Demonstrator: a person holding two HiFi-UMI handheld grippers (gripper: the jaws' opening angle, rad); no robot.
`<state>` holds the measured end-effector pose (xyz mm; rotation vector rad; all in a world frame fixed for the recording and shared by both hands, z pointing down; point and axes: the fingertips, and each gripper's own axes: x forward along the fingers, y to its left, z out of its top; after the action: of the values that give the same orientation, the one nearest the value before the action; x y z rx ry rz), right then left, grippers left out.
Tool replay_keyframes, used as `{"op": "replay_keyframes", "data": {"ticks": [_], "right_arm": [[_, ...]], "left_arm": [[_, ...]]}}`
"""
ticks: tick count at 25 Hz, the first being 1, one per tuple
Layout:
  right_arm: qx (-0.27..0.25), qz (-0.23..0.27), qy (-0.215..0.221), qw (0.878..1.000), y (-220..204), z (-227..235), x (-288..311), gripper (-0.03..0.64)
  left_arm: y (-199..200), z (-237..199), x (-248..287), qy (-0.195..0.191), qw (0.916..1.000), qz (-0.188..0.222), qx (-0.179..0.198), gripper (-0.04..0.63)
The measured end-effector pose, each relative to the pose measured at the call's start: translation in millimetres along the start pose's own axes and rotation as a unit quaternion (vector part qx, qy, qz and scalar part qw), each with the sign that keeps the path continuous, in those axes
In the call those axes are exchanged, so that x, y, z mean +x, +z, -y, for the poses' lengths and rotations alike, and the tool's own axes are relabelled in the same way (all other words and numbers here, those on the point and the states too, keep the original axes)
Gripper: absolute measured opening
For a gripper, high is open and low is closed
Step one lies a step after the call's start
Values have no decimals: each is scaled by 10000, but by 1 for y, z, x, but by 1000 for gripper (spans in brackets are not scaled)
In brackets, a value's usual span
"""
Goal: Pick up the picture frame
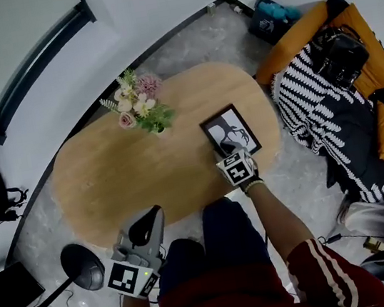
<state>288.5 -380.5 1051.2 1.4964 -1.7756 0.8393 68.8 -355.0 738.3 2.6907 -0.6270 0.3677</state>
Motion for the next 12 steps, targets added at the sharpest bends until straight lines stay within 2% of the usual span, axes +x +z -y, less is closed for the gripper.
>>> {"op": "replay_keyframes", "data": {"ticks": [5,12], "right_arm": [[-411,-61,-159,9990,1,-4,0,91],[-564,-58,-166,9983,0,-17,0,64]], "left_arm": [[3,1,3,-13,10000,19,-14,3],[14,-5,-4,96,9999,99,20,3]]}}
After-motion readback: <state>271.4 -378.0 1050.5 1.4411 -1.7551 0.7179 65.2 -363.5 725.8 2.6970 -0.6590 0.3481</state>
